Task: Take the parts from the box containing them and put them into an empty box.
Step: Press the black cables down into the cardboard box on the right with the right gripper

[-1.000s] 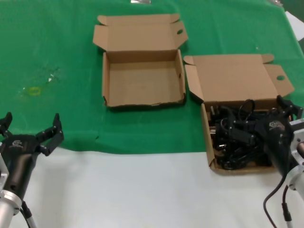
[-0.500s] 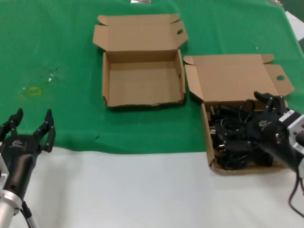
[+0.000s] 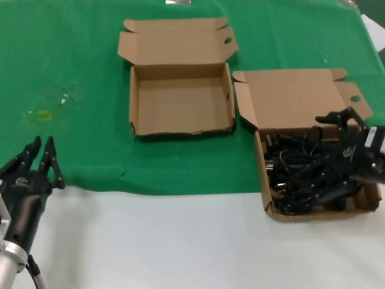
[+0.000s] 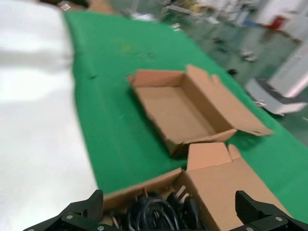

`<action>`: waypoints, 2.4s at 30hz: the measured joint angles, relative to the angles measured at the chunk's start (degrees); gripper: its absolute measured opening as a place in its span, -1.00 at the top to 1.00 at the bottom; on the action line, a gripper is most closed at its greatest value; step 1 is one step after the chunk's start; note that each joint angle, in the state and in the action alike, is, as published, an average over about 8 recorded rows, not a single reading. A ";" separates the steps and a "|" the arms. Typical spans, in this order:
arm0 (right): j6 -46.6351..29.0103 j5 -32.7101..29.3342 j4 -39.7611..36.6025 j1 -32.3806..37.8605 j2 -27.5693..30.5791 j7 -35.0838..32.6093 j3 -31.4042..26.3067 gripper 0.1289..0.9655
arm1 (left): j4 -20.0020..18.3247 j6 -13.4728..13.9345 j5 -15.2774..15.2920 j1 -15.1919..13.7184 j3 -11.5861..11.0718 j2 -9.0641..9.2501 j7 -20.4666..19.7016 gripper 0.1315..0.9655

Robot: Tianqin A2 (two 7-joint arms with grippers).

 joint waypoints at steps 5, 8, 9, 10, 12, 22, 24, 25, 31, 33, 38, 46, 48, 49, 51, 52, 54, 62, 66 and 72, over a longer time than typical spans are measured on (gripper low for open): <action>-11.78 -3.09 -3.79 7.61 0.70 -3.95 -1.54 -1.00 | 0.00 0.00 0.00 0.00 0.00 0.00 0.00 0.79; -18.77 -5.15 -6.94 12.37 0.42 -6.89 -2.73 -1.00 | 0.00 0.00 0.00 0.00 0.00 0.00 0.00 0.84; -20.90 -5.85 -8.11 13.89 0.21 -7.89 -3.14 -1.00 | 0.00 0.00 0.00 0.00 0.00 0.00 0.00 0.86; -22.84 -6.54 -9.30 15.33 -0.04 -8.86 -3.54 -1.00 | 0.00 0.00 0.00 0.00 0.00 0.00 0.00 0.88; -26.48 -7.97 -11.88 18.12 -0.71 -10.84 -4.36 -1.00 | 0.00 0.00 0.00 0.00 0.00 0.00 0.00 0.91; -36.79 -15.15 -25.64 29.76 -6.45 -21.22 -8.06 -1.00 | 0.00 0.00 0.00 0.00 0.00 0.00 0.00 0.97; -37.75 -16.54 -28.63 31.93 -8.02 -23.41 -8.78 -1.00 | 0.00 0.00 0.00 0.00 0.00 0.00 0.00 0.97; -38.13 -17.21 -30.15 32.99 -8.86 -24.50 -9.11 -1.00 | 0.00 0.00 0.00 0.00 0.00 0.00 0.00 0.97; -38.97 -20.14 -38.53 38.02 -13.75 -30.14 -10.49 -1.00 | 0.00 0.00 0.00 0.00 0.00 0.00 0.00 0.97; -38.98 -20.75 -40.97 39.15 -15.17 -31.70 -10.74 -1.00 | 0.00 0.00 0.00 0.00 0.00 0.00 0.00 0.97; -38.96 -21.78 -46.72 41.19 -18.10 -35.29 -11.12 -1.00 | 0.00 0.00 0.00 0.00 0.00 0.00 0.00 0.97; -38.53 -22.89 -58.03 45.13 -21.98 -42.05 -11.21 -0.97 | 0.00 0.00 0.00 0.00 0.00 0.00 0.00 0.97; -38.30 -23.17 -61.36 46.49 -22.94 -43.85 -11.18 -0.95 | 0.00 0.00 0.00 0.00 0.00 0.00 0.00 0.97; -38.16 -23.33 -63.05 47.18 -23.41 -44.73 -11.17 -0.95 | 0.00 0.00 0.00 0.00 0.00 0.00 0.00 0.97; -37.90 -23.66 -66.53 48.62 -24.40 -46.55 -11.15 -0.93 | 0.00 0.00 0.00 0.00 0.00 0.00 0.00 0.97; -37.79 -23.83 -68.22 49.31 -24.89 -47.42 -11.14 -0.93 | 0.00 0.00 0.00 0.00 0.00 0.00 0.00 0.97; -37.60 -24.16 -71.38 50.67 -25.86 -48.98 -11.12 -0.93 | 0.00 0.00 0.00 0.00 0.00 0.00 0.00 0.97; -36.90 -25.09 -79.25 54.20 -28.80 -52.58 -10.81 -0.71 | 0.00 0.00 0.00 0.00 0.00 0.00 -0.03 0.97; -36.56 -25.43 -80.89 55.06 -29.60 -53.19 -10.60 -0.58 | 0.00 0.00 0.01 0.00 0.00 0.00 -0.05 0.97; -36.62 -25.83 -81.27 55.39 -29.91 -52.94 -10.25 -0.26 | 0.00 0.00 0.02 0.00 0.00 0.00 -0.03 0.97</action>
